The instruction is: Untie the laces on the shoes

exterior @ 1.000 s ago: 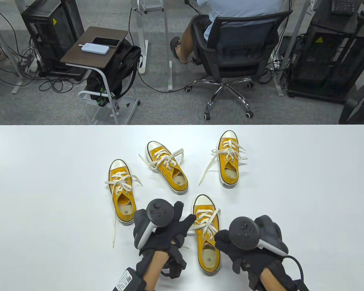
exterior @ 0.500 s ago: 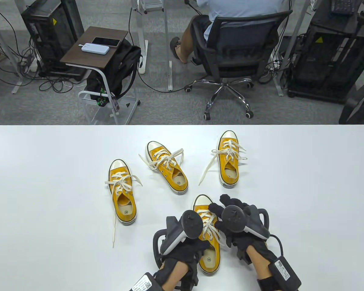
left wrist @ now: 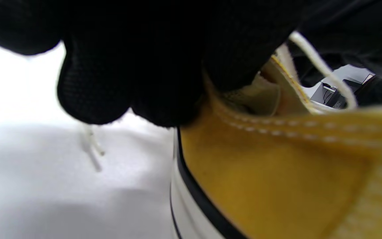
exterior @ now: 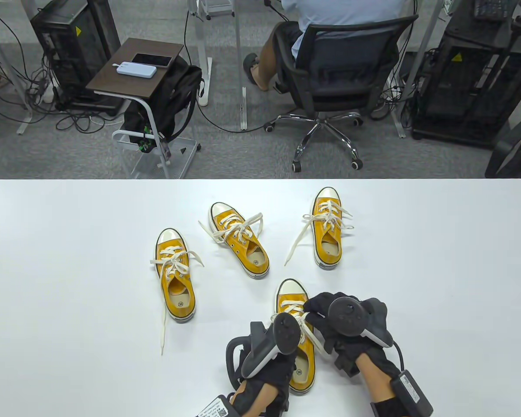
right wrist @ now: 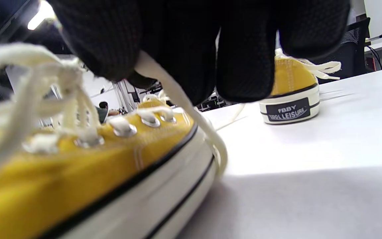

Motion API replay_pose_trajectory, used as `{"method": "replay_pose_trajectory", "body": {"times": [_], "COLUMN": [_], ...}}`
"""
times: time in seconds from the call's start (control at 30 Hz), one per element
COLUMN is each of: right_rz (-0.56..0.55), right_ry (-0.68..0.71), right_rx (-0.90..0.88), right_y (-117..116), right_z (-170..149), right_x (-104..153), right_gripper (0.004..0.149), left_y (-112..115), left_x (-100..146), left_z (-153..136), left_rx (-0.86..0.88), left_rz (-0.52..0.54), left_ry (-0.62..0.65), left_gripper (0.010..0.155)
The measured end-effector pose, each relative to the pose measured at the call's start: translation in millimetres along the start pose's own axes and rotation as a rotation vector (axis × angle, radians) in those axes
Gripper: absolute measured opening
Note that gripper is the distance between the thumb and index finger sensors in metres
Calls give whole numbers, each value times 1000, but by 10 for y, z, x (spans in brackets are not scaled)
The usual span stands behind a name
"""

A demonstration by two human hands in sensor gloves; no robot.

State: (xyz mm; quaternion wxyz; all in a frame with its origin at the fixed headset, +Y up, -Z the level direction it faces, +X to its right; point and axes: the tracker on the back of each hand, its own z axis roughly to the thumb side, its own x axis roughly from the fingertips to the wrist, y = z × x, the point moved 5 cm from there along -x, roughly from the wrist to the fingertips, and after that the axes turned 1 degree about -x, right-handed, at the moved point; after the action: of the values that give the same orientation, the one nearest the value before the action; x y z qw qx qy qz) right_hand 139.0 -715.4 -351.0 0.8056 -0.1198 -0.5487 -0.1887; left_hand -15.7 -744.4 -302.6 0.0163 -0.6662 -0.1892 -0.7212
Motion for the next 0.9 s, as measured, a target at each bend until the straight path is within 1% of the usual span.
{"method": "replay_pose_trajectory", "body": {"times": [0.07, 0.3, 0.37, 0.43, 0.57, 0.63, 0.7, 0.8, 0.9], "right_rz": [-18, -103, -142, -206, -241, -300, -325, -364, -422], "right_ry": [1, -25, -51, -104, -147, -165, -177, -209, -265], "right_rx": [-41, -10, -20, -53, -96, -151, -180, -170, -238], "right_y": [62, 265, 369, 525, 635, 733, 825, 959, 1092], "right_z": [7, 5, -58, -184, -360, -420, -467, -574, -768], "right_x": [21, 90, 115, 163, 219, 259, 292, 367, 468], "right_gripper": [39, 38, 38, 38, 37, 37, 38, 38, 38], "left_y": [-9, -15, -18, -18, -14, -3, -11, -11, -9], "left_x": [-2, -8, -8, -11, -34, -46, -30, -20, -24], "left_z": [-6, -9, -19, -43, -94, -69, -32, -2, -10], "left_rx": [19, 5, 2, 19, 47, 68, 12, -8, 11], "left_rz": [14, 16, 8, 10, -17, -11, -5, 11, 1], "left_ry": [5, -3, -12, -11, -22, -17, -15, -9, -9], "left_gripper": [43, 42, 42, 42, 42, 42, 41, 42, 42]}}
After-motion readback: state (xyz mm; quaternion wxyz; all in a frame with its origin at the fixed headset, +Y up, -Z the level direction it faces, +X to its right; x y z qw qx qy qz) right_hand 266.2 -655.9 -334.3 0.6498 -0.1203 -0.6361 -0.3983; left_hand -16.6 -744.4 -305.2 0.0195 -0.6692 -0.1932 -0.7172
